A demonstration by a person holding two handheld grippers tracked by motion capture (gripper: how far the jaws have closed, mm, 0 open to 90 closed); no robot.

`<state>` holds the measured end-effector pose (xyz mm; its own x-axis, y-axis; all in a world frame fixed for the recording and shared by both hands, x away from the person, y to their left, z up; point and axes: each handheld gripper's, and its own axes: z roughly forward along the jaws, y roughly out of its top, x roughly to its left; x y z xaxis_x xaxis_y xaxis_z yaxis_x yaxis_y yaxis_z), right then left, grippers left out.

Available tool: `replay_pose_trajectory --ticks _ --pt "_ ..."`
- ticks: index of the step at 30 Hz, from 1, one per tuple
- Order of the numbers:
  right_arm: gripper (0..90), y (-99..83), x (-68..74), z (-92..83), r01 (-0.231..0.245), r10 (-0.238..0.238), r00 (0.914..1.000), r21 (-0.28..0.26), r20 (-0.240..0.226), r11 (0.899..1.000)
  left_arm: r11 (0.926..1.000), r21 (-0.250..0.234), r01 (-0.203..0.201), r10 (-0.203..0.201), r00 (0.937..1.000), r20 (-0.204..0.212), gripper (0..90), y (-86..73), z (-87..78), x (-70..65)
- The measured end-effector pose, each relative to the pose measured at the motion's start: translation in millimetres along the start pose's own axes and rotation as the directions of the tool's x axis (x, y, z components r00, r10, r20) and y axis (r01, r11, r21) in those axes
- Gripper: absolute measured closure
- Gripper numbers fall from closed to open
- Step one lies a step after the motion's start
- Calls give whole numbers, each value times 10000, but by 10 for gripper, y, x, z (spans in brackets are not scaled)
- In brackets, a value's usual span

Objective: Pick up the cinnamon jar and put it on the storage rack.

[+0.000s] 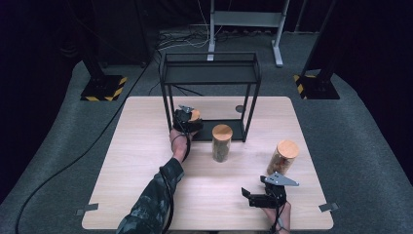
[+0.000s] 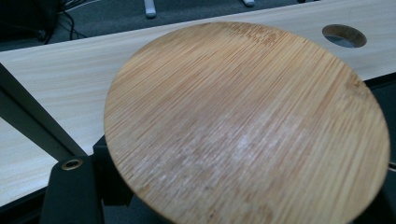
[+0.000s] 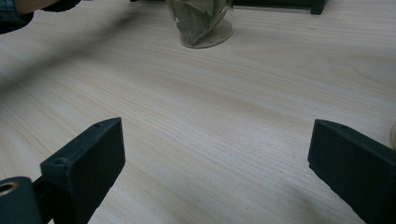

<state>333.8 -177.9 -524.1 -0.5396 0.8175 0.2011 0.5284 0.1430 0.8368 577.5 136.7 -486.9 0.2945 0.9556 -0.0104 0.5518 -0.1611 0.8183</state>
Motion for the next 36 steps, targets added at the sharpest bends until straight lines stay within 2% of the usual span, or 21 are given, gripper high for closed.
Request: replay_pose_trajectory --ticks 36 --pt "34 -1 -2 -4 -10 10 10000 -51 -6 10000 9987 506 -9 19 9998 -197 252 62 19 5"
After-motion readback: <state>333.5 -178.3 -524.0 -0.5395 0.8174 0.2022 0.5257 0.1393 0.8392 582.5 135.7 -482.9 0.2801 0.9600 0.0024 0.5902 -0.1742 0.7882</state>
